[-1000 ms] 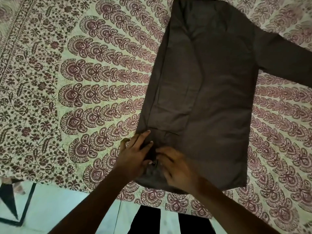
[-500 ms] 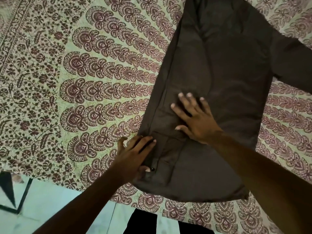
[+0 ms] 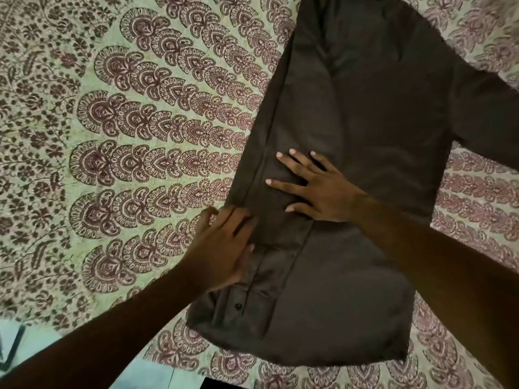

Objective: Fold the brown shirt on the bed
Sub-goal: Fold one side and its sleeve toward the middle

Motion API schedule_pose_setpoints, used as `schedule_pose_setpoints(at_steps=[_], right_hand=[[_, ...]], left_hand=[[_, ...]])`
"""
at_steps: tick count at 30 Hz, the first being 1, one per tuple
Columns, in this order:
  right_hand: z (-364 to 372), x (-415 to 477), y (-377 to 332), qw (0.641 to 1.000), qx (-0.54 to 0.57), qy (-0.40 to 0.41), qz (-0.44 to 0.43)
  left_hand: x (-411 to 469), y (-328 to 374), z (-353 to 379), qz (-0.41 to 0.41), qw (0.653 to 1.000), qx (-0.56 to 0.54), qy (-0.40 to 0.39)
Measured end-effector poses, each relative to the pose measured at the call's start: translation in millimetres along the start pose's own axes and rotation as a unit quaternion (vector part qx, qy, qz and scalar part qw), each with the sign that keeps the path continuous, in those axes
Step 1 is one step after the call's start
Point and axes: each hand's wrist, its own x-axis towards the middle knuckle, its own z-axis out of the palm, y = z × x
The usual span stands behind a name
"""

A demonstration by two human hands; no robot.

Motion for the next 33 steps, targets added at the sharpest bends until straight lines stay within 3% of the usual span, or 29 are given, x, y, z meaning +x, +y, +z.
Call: schedule_pose_setpoints(at_steps=[3,8,12,17,23,30,33], right_hand=[[2,5,8,0.999,0.016,0.003,0.042],[3,12,26,0.998,0.029,0.02,0.047],[1,20,64,0.998,0.025,0.021,0.057],[-12,48,129,1.0,-0.019,-0.01,-0.001],[-31,93,190,0.995,-0.002,-0.024,0.101],[-33,122,183,0.981,-0.001,0.024,0.192],[-32,130,177,0.989,-0.044,0.038,0.133]], left_hand=[[63,-3,1,-0.043,0.998,0.001,0.044],[124,-41,14,-0.004,0.999,0.037,-0.022],[120,-50,23,0.003,0.998,0.051,-0.026],[124,-52,23,-0.004,0.998,0.06,-0.034],[128,-54,22,-0.004,0.997,0.058,-0.057],[128,-57,20,0.007,0.998,0.032,-0.05],[127,-59,23,0.009,0.998,0.017,-0.056]])
